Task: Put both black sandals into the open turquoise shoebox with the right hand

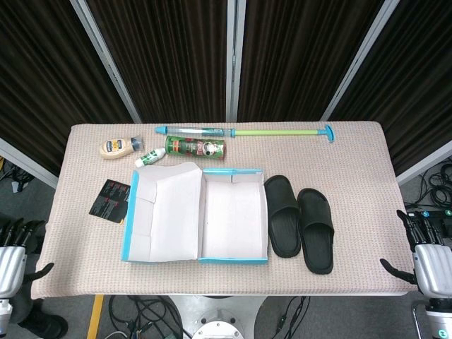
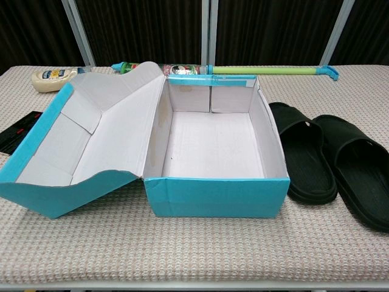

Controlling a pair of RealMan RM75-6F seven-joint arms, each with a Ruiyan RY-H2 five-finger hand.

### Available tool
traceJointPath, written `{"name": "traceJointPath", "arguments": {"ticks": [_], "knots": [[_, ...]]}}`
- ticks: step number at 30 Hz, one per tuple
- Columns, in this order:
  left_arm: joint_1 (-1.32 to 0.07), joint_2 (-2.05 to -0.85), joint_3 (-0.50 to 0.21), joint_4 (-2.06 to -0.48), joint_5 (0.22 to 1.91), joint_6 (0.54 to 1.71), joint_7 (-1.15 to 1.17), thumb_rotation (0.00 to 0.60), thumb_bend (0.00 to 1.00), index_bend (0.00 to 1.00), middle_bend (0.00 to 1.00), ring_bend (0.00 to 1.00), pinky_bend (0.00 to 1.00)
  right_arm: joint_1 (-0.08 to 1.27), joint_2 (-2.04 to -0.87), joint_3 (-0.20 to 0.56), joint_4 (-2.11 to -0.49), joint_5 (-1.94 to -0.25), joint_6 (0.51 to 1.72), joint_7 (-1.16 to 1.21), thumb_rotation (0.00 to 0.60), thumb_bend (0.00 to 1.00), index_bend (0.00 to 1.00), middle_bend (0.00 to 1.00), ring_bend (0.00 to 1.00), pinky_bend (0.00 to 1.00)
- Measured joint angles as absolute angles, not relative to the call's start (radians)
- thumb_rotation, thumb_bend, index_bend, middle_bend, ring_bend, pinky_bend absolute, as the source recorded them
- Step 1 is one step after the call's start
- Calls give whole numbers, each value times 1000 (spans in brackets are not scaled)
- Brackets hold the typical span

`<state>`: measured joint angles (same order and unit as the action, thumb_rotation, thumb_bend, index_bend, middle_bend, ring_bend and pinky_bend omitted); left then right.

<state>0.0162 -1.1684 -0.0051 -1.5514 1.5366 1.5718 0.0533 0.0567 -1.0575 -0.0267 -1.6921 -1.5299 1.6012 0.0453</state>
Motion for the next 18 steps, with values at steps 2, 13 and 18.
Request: {"name": "traceJointPath", "arguments": {"ticks": [2,13,18], "knots": [[13,-1169,-7,-1549,1533,1566,50,600,25,172,173,91,69,60,-1060,-21,-1702,-1526,1587,35,600,33,34,145,0,89],[9,-1184,-26,-1514,1521,1578,131,600,25,172,173,91,66,87,-1056,15,-1784,-1497,1536,-117,600,26,35,129,501,648],[4,-1177,-19,-1518,1529,1566,102,600,26,172,173,91,67,174,-1050,67,-1865,-1416,1405,-272,600,26,36,114,719,922]]}}
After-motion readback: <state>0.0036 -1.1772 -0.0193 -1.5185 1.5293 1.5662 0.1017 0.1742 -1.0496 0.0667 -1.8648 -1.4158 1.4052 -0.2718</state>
